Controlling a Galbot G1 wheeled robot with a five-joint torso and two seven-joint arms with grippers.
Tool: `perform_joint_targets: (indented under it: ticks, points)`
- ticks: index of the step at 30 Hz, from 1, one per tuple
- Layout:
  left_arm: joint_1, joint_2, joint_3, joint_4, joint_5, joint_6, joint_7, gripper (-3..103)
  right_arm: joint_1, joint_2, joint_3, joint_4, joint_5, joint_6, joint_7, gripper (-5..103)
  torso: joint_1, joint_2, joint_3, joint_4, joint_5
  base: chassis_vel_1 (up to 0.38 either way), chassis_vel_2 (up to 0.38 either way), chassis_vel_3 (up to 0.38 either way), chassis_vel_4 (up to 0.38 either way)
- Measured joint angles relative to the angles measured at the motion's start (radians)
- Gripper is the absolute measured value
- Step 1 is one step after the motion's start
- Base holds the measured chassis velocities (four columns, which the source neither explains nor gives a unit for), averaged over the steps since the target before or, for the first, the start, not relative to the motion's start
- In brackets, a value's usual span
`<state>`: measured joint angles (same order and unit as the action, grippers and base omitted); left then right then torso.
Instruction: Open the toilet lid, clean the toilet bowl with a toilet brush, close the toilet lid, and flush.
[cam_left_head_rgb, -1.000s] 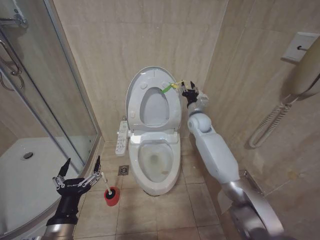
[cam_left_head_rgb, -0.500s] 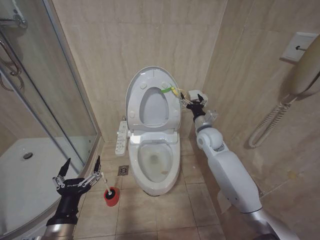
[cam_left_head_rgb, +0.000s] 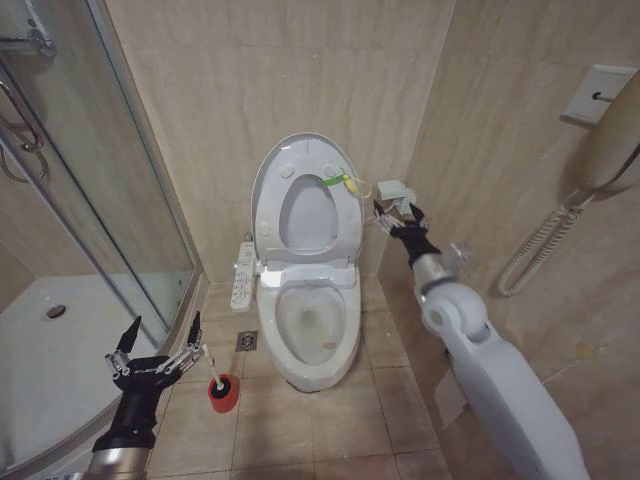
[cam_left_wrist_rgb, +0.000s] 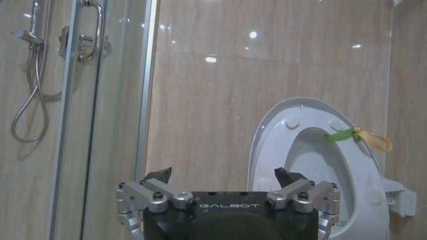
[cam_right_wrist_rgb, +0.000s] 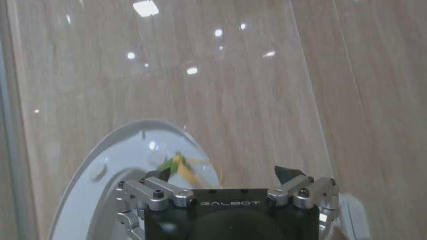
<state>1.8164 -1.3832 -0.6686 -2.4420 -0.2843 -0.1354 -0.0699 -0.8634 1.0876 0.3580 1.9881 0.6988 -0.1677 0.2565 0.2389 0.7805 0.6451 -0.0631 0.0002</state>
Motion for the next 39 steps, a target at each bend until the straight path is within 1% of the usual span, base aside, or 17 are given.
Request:
perform_joint_targets:
  ticks: [3, 7, 11, 17, 20, 22, 25, 28, 29, 33, 39]
  points:
    - [0.000, 0.000, 0.000, 0.000, 0.000, 0.000, 0.000, 100, -0.087, -0.005, 0.018, 0.060, 0.000, -0.003, 0.007, 100, 0.000, 0.000, 0.000, 0.0001, 0.0000, 0.000, 0.000, 0.000, 0.000]
    - [0.000, 0.000, 0.000, 0.000, 0.000, 0.000, 0.000, 100, -0.134, -0.003, 0.027, 0.092, -0.004, -0.003, 0.012, 100, 0.000, 0.000, 0.000, 0.0003, -0.0002, 0.000, 0.000, 0.000, 0.000]
    - [0.000, 0.000, 0.000, 0.000, 0.000, 0.000, 0.000, 100, -0.225, 0.007, 0.040, 0.167, -0.014, -0.020, 0.039, 100, 0.000, 0.000, 0.000, 0.0002, -0.0002, 0.000, 0.000, 0.000, 0.000]
    - [0.000, 0.000, 0.000, 0.000, 0.000, 0.000, 0.000, 100, -0.294, 0.019, 0.043, 0.225, -0.022, -0.031, 0.060, 100, 0.000, 0.000, 0.000, 0.0003, -0.0003, 0.000, 0.000, 0.000, 0.000]
    - [0.000, 0.000, 0.000, 0.000, 0.000, 0.000, 0.000, 100, -0.369, 0.024, 0.049, 0.248, -0.064, -0.020, 0.043, 100, 0.000, 0.000, 0.000, 0.0003, -0.0002, 0.000, 0.000, 0.000, 0.000]
    - [0.000, 0.000, 0.000, 0.000, 0.000, 0.000, 0.000, 100, -0.395, 0.025, 0.052, 0.257, -0.075, -0.014, 0.039, 100, 0.000, 0.000, 0.000, 0.0001, -0.0003, 0.000, 0.000, 0.000, 0.000]
    - [0.000, 0.000, 0.000, 0.000, 0.000, 0.000, 0.000, 100, -0.433, 0.026, 0.063, 0.279, -0.090, -0.009, 0.039, 100, 0.000, 0.000, 0.000, 0.0002, -0.0003, 0.000, 0.000, 0.000, 0.000]
    - [0.000, 0.000, 0.000, 0.000, 0.000, 0.000, 0.000, 100, -0.509, 0.038, 0.096, 0.315, -0.137, 0.001, 0.040, 100, 0.000, 0.000, 0.000, 0.0003, -0.0003, 0.000, 0.000, 0.000, 0.000]
    - [0.000, 0.000, 0.000, 0.000, 0.000, 0.000, 0.000, 100, -0.509, 0.038, 0.096, 0.315, -0.137, 0.001, 0.040, 100, 0.000, 0.000, 0.000, 0.0003, -0.0003, 0.000, 0.000, 0.000, 0.000]
    - [0.000, 0.000, 0.000, 0.000, 0.000, 0.000, 0.000, 100, -0.621, 0.080, 0.163, 0.355, -0.193, 0.026, 0.026, 100, 0.000, 0.000, 0.000, 0.0001, -0.0003, 0.000, 0.000, 0.000, 0.000]
    - [0.000, 0.000, 0.000, 0.000, 0.000, 0.000, 0.000, 100, -0.697, 0.103, 0.193, 0.403, -0.237, 0.052, 0.006, 100, 0.000, 0.000, 0.000, 0.0004, -0.0002, 0.000, 0.000, 0.000, 0.000]
